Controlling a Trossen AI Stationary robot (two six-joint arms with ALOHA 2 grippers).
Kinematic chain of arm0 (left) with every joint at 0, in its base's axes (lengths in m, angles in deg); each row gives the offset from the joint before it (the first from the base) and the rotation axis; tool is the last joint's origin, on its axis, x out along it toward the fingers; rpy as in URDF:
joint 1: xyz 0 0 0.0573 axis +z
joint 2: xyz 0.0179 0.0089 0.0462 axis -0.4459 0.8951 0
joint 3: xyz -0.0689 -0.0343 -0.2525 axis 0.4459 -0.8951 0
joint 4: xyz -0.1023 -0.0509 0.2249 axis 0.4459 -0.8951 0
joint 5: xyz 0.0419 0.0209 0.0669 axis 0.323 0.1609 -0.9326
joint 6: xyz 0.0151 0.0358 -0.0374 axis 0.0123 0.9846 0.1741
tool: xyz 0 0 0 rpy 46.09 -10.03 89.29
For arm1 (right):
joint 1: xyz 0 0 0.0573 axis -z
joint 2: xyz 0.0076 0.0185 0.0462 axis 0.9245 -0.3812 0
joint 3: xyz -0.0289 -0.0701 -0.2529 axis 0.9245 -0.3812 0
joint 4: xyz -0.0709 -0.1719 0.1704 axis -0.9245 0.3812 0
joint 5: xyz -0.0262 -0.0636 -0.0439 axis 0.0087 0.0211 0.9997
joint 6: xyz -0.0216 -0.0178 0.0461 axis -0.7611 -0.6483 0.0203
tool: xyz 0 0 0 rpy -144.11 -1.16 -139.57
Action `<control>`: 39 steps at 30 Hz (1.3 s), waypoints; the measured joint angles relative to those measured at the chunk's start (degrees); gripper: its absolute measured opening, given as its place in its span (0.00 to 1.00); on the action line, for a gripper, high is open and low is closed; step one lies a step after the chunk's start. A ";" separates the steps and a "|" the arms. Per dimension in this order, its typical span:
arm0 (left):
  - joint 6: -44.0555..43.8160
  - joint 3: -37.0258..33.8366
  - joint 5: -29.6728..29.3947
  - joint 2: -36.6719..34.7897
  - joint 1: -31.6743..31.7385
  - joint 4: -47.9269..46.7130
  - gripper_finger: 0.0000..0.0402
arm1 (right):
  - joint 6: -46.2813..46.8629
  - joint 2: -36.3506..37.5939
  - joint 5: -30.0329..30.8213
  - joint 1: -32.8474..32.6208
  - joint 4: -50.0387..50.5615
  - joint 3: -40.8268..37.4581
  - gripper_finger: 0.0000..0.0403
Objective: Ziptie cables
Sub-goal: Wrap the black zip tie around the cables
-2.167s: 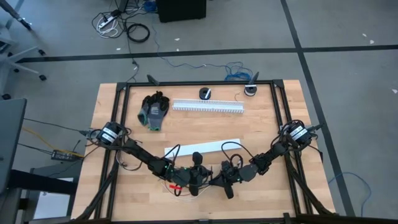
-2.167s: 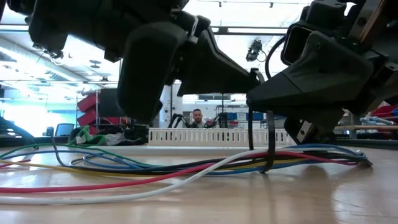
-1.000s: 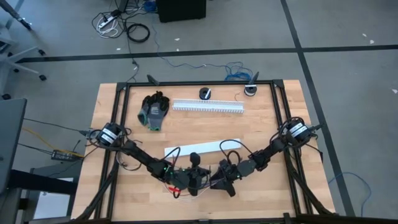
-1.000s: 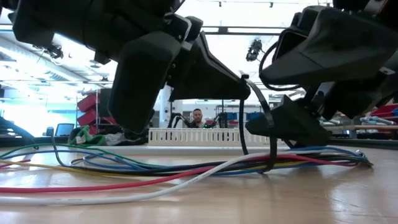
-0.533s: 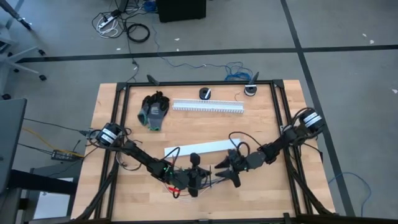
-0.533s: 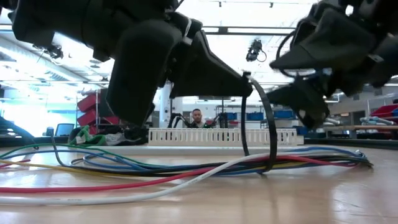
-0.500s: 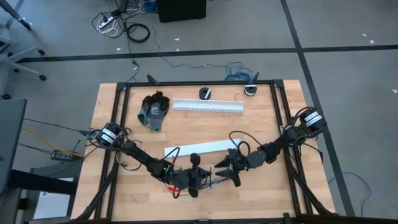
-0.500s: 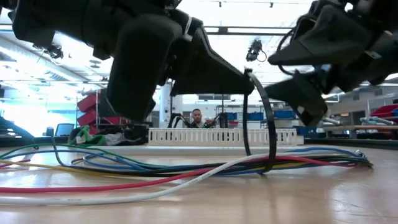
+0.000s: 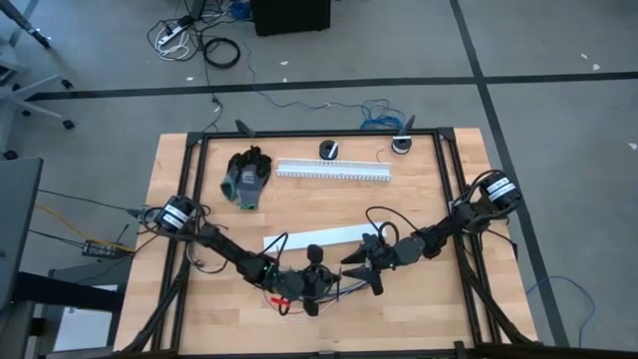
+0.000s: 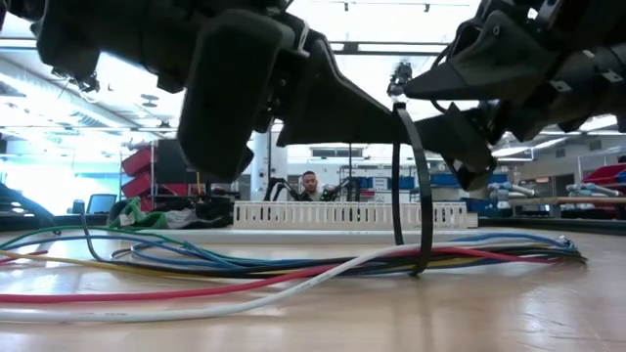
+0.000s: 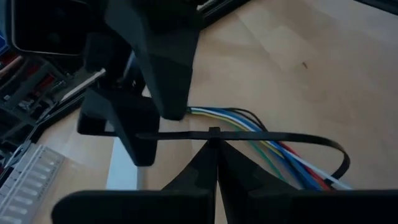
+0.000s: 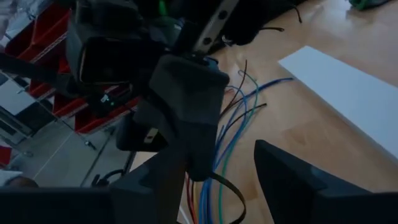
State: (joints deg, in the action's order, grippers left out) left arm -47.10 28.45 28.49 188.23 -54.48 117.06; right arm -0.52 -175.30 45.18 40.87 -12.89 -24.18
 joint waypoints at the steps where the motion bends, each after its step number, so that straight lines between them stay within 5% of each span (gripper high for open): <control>1: -0.10 0.00 0.03 0.00 0.25 0.05 0.00 | -0.07 0.00 -0.07 0.00 0.09 0.19 0.46; 13: -0.20 0.00 0.48 0.00 0.69 -0.16 0.00 | -1.39 0.00 -0.71 0.31 0.21 0.98 0.38; 28: -0.22 0.00 0.39 0.00 0.69 -0.36 0.00 | -2.95 0.00 -1.58 0.31 0.18 1.00 0.02; 39: -0.37 0.00 1.72 0.00 1.41 -0.34 0.00 | -3.73 0.00 -0.02 0.43 0.21 1.00 0.00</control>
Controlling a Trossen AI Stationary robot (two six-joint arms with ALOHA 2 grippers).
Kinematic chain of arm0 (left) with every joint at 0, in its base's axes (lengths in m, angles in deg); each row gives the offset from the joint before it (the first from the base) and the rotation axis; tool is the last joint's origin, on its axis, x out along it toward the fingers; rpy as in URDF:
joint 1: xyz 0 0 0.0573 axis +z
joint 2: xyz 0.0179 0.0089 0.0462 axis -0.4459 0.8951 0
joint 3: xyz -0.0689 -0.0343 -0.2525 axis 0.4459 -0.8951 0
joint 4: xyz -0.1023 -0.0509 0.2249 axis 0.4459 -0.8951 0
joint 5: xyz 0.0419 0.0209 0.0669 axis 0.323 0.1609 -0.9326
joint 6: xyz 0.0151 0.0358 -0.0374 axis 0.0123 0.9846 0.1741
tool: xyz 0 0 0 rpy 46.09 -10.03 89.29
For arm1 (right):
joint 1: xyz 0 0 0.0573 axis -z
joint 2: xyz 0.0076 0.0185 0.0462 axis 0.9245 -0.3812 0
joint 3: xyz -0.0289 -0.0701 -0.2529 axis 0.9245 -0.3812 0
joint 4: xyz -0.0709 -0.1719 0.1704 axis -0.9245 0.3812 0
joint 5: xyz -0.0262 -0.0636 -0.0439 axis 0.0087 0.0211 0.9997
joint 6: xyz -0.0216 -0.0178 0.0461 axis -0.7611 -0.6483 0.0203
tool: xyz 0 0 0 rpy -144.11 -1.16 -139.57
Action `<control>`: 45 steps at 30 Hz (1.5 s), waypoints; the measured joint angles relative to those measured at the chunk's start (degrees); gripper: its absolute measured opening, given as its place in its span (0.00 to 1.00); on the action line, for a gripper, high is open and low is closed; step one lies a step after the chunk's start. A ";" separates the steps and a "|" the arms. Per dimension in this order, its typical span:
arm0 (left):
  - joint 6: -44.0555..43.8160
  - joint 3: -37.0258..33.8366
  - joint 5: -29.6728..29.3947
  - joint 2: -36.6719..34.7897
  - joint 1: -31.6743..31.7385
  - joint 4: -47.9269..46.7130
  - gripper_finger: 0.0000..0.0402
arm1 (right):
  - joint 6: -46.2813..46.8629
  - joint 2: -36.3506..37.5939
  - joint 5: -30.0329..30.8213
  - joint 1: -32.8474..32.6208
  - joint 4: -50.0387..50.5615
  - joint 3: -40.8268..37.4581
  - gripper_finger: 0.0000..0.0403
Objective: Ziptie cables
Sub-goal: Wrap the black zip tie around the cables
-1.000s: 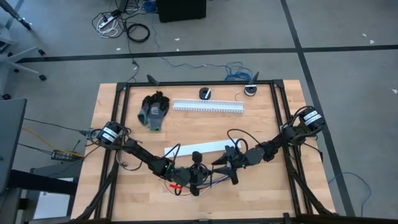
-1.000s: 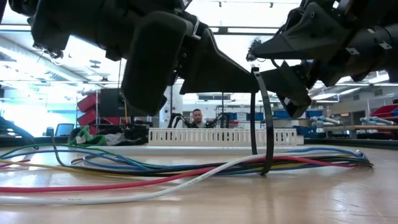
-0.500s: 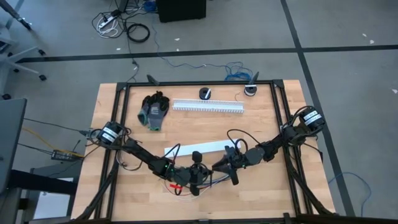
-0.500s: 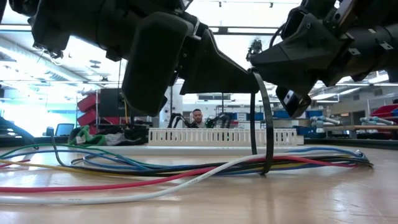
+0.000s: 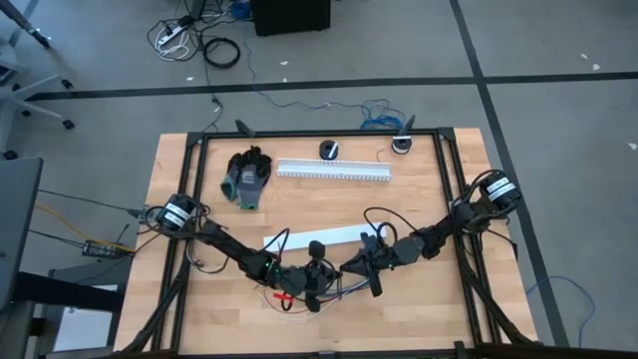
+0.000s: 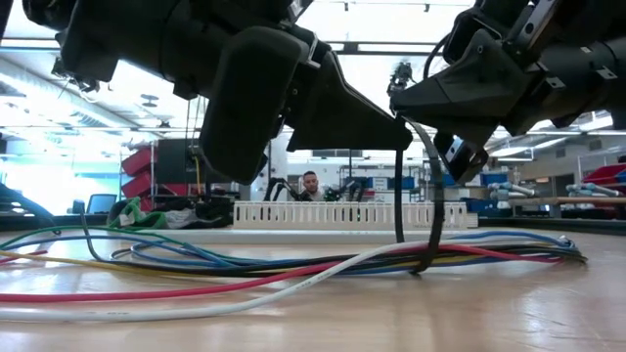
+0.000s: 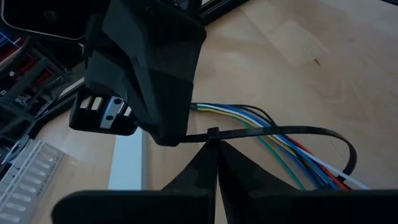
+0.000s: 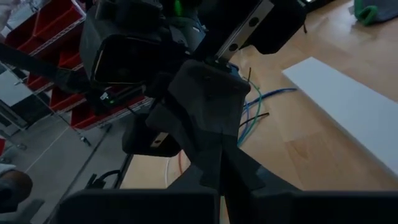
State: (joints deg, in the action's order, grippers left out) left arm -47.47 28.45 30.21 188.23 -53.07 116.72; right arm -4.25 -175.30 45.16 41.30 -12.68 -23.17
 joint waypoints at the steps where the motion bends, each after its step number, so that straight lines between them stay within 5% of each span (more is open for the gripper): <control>1: 0.00 0.00 -0.05 0.00 0.00 0.00 0.00 | -0.16 0.00 0.03 0.21 0.01 0.00 0.00; 15: -2.82 0.00 0.01 0.00 -0.07 -3.13 0.00 | -3.73 2.05 0.72 3.10 0.57 -0.02 0.00; 34: -3.23 0.02 1.90 0.01 -0.18 -3.01 0.00 | -11.66 22.94 5.78 4.63 21.83 -0.04 0.00; 45: -3.17 0.02 2.06 0.07 -0.20 -1.40 0.00 | -9.01 23.26 5.19 4.39 24.68 -0.02 0.00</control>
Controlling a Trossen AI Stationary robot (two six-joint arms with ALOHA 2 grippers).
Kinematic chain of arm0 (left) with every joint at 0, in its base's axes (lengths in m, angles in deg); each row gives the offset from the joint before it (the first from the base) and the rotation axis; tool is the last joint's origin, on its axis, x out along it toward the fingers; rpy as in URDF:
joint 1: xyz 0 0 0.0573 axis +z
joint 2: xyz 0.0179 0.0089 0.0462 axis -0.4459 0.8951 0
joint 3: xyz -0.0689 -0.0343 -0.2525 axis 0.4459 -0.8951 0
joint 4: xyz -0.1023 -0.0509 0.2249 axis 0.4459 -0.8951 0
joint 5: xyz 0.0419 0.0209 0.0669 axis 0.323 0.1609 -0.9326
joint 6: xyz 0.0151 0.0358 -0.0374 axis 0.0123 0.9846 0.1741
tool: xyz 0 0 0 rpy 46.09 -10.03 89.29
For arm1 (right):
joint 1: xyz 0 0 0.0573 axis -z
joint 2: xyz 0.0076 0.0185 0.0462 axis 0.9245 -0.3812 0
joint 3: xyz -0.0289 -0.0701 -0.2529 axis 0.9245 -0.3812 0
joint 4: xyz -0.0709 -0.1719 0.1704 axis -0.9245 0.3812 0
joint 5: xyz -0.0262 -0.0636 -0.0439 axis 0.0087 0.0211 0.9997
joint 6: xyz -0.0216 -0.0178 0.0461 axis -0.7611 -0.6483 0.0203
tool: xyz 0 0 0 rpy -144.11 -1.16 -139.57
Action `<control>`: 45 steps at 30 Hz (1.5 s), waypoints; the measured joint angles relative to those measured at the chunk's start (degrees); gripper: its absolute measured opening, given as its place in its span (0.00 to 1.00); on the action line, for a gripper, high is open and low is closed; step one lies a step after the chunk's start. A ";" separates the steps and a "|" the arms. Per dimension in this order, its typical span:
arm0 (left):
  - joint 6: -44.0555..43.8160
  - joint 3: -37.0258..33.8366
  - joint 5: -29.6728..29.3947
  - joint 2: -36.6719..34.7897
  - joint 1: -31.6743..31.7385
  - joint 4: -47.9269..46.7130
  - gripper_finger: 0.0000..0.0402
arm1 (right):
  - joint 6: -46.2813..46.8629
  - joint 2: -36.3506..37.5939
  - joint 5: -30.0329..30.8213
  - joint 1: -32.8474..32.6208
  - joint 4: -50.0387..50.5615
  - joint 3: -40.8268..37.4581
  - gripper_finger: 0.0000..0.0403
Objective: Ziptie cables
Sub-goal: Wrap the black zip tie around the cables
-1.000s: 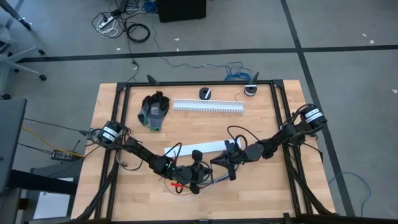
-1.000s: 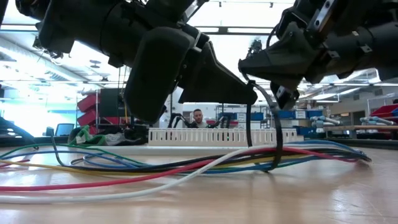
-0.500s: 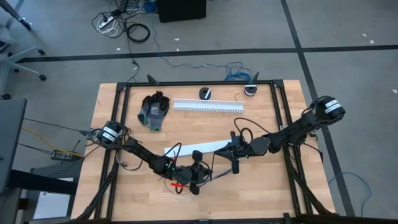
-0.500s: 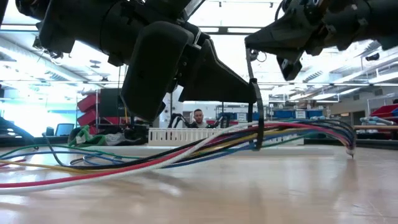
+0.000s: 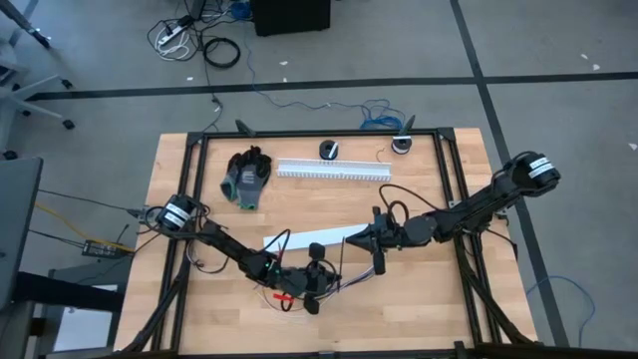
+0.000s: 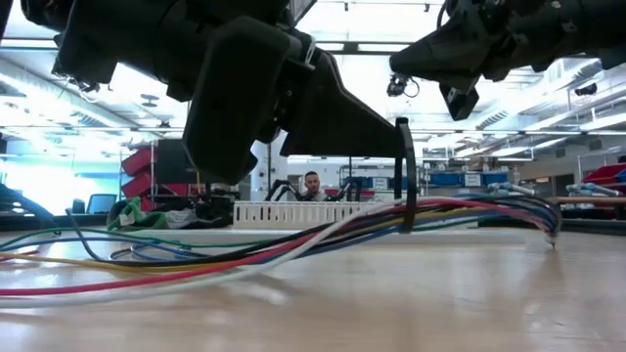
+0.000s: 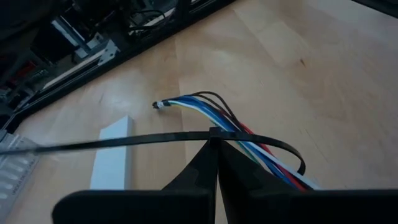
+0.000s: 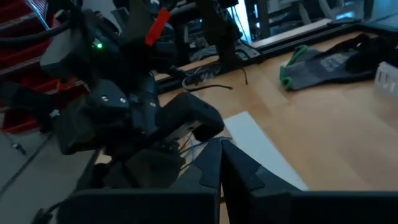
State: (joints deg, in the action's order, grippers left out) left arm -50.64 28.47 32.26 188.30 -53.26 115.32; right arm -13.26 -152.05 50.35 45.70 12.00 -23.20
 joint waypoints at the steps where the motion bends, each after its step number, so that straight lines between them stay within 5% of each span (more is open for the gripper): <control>1: 0.00 0.00 -0.27 0.00 0.00 0.02 0.00 | 0.81 0.00 -0.07 -0.20 0.00 0.00 0.00; 12: 2.07 0.00 -5.36 0.00 0.07 0.22 0.00 | 2.52 -2.07 -5.30 -1.65 0.75 -0.01 0.06; 30: 6.60 0.00 -7.25 0.00 0.20 3.51 0.00 | 10.97 -7.41 -6.48 -0.91 -3.35 0.00 0.58; 45: 6.82 0.00 -6.03 -0.02 1.89 4.72 0.00 | 11.11 -7.41 -6.46 -0.89 -3.90 0.00 0.53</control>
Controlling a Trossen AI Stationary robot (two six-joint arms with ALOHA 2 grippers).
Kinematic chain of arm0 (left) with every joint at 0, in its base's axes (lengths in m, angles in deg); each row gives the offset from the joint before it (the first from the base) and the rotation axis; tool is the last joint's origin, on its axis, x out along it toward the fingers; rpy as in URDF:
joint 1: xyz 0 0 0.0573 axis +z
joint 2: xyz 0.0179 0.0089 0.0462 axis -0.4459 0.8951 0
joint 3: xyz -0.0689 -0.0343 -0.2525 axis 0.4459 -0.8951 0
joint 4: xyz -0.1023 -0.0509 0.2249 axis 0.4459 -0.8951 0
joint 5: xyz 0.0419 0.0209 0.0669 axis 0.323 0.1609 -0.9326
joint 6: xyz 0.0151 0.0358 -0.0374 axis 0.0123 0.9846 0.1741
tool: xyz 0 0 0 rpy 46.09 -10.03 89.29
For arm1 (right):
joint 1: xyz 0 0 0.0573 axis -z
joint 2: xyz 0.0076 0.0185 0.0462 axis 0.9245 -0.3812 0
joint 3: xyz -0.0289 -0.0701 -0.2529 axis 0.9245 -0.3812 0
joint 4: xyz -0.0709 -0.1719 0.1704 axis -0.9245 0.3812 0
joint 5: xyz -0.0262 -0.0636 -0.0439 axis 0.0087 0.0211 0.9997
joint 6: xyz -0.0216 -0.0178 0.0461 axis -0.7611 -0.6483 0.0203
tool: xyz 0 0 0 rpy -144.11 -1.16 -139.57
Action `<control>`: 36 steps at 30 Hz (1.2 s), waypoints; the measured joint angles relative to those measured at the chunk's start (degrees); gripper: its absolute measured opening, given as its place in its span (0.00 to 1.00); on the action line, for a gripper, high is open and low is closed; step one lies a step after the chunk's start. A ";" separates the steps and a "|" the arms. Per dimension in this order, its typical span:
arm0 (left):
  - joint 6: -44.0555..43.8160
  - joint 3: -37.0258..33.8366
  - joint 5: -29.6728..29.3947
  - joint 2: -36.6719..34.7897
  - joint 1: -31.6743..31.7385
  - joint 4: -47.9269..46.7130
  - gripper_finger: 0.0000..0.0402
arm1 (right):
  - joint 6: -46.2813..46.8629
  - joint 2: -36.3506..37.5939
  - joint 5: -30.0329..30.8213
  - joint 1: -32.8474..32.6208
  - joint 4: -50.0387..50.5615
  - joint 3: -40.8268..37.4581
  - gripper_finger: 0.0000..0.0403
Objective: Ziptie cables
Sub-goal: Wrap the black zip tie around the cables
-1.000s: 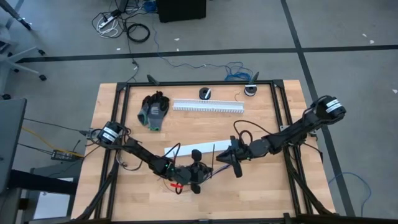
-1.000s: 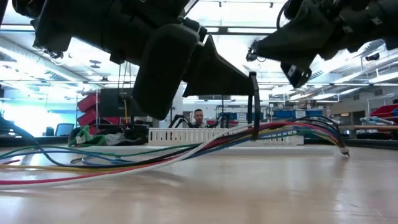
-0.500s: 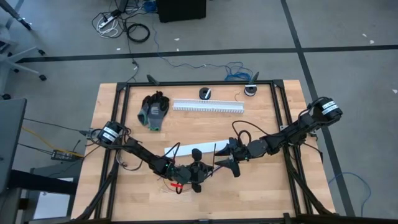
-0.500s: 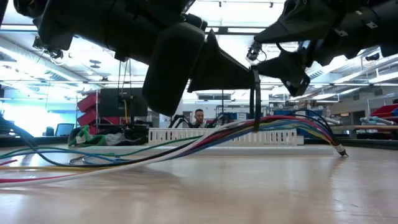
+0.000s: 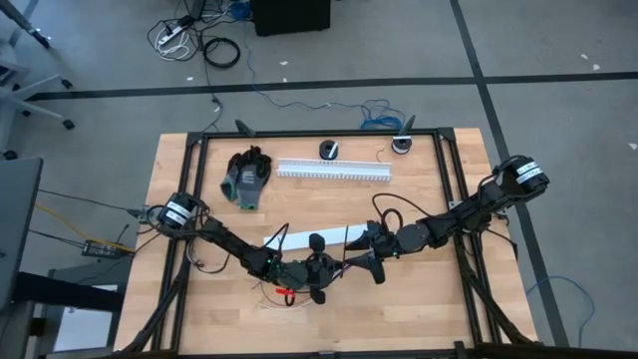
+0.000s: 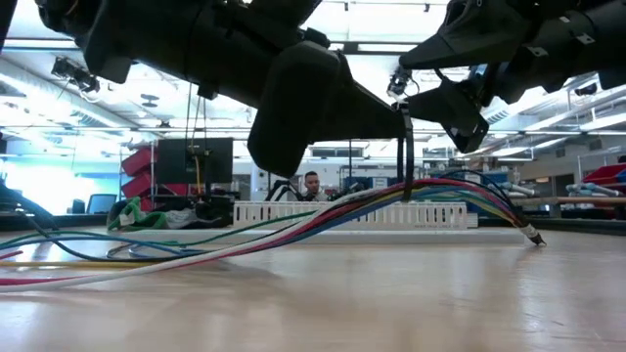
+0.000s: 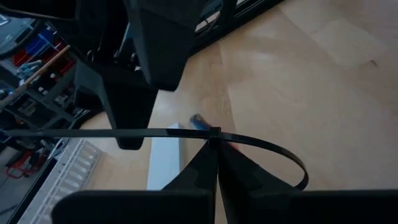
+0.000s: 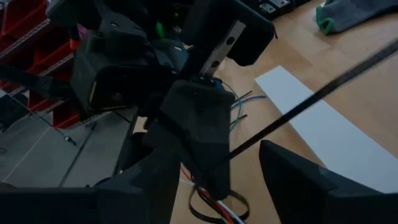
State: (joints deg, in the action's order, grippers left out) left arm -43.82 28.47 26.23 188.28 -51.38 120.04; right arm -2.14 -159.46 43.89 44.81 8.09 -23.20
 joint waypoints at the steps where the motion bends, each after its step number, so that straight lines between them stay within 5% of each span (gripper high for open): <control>1: -0.01 0.00 0.39 0.00 0.09 0.15 0.00 | -0.19 0.00 0.03 0.00 0.00 0.00 0.52; 12: 0.00 0.00 1.41 0.00 0.21 0.84 0.00 | -0.96 0.00 0.66 1.16 0.03 0.00 0.37; 23: -0.14 0.00 1.49 0.00 0.82 0.76 0.00 | -3.96 0.00 -0.68 1.14 0.07 0.00 0.02; 36: -6.22 0.00 3.30 0.00 1.27 -0.76 0.10 | -4.72 0.00 -0.93 1.02 0.04 0.00 0.00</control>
State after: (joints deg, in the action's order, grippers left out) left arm -50.04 28.47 29.53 188.28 -50.11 119.28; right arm -6.87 -159.46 42.96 45.83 8.13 -23.20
